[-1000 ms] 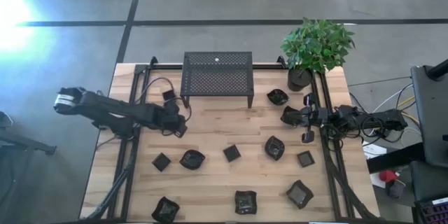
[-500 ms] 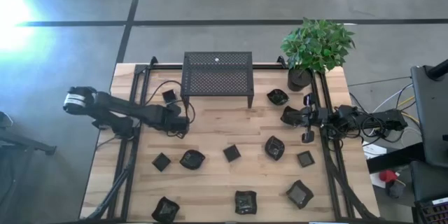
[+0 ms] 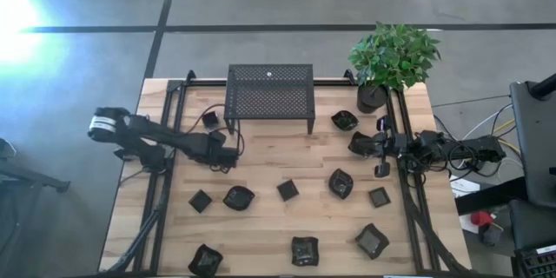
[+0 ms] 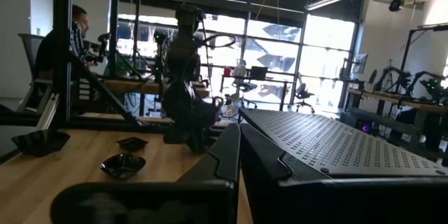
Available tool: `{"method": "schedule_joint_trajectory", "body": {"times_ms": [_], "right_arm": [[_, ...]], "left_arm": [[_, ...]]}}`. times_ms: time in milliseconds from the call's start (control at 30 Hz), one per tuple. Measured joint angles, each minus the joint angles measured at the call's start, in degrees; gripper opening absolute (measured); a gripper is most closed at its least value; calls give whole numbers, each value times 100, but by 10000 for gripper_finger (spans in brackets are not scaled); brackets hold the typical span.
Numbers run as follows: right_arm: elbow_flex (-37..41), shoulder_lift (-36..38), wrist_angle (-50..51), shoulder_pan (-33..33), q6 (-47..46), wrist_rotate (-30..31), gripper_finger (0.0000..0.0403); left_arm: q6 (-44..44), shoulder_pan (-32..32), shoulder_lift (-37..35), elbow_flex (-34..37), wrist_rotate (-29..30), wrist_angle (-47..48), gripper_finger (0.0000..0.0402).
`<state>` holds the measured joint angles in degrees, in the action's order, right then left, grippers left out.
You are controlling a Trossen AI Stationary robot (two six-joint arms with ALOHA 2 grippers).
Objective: Pick & Place Mini shaped plates
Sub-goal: Put the leaf shaped plate on the shelf
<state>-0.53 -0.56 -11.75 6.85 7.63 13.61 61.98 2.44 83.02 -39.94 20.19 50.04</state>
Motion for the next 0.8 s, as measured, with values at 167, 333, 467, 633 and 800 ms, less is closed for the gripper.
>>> {"method": "schedule_joint_trajectory", "body": {"times_ms": [167,333,467,633,800], "right_arm": [[0,0,0,0,-2,2,8],[0,0,0,1,-4,2,8],[0,0,0,2,-10,2,8],[0,0,0,1,1,2,8],[0,-2,0,0,-5,2,8]], "left_arm": [[0,0,157,0,2,-5,108],[0,-13,270,0,4,-4,84],[-4,-13,300,0,26,1,35],[-46,-13,286,0,67,25,5],[-46,-13,153,-171,-23,219,1]]}}
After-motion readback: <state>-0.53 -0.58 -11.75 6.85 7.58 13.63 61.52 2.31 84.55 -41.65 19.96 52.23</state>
